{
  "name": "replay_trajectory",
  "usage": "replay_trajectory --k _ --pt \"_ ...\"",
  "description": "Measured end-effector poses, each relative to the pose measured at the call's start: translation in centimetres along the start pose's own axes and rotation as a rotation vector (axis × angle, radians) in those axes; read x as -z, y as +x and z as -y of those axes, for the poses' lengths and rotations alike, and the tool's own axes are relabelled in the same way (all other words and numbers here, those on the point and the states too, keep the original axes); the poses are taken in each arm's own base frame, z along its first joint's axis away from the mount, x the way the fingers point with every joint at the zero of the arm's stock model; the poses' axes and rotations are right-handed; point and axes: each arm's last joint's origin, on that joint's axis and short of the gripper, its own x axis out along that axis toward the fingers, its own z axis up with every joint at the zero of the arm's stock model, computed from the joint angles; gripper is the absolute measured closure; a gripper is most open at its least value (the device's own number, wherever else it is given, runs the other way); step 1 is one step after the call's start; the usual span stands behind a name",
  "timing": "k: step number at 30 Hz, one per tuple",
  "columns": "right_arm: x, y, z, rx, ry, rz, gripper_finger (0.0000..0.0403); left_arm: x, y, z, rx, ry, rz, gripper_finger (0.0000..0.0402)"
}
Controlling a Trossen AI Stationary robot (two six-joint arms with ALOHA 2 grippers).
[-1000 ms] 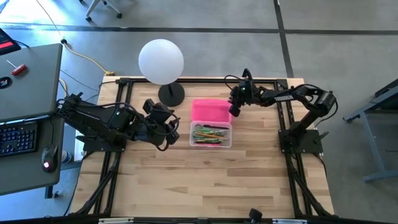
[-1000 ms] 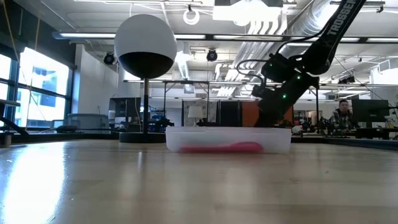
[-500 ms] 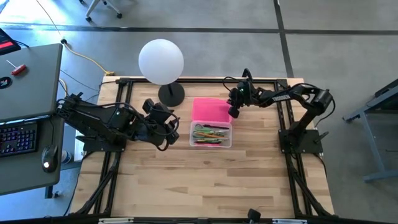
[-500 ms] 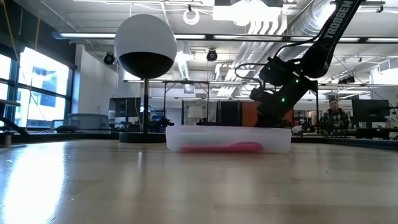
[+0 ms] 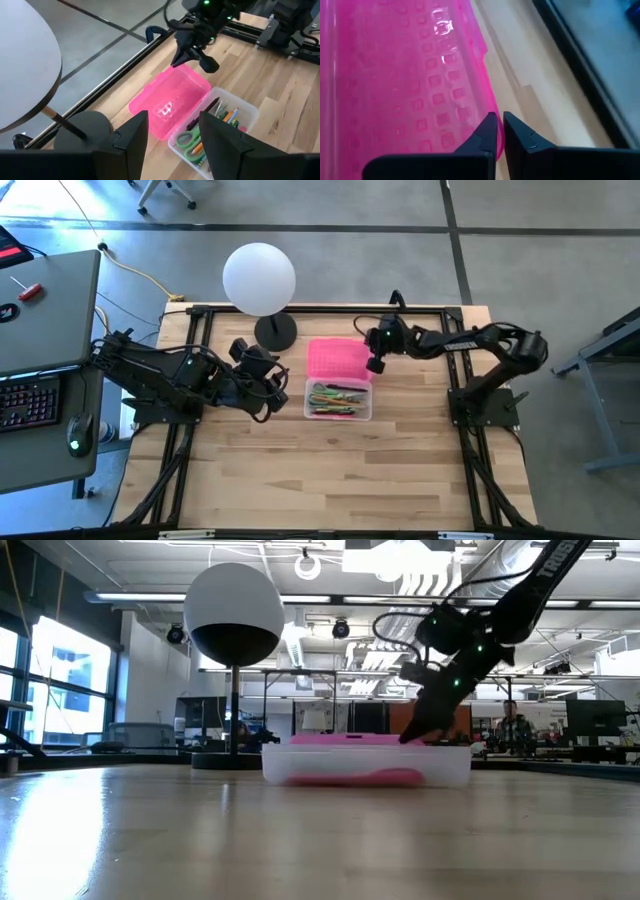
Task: Pick & place school supplies into a supply box
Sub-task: Close the pink supply box
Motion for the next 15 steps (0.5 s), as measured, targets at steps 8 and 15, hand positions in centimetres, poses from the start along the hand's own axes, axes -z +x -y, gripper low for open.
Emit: replay_trajectory --k 8,15 --pt "-2.2 -3.7 -3.9 0.188 -0.202 -0.003 0.0402 0.1 0.1 0.2 -0.002 0.008 -0.003 0.0195" --pt "-3.4 -6.2 -8.6 0.193 -0.269 0.094 0.0402 0.2 0.6 0.6 -0.02 -0.006 -0.002 0.0195"
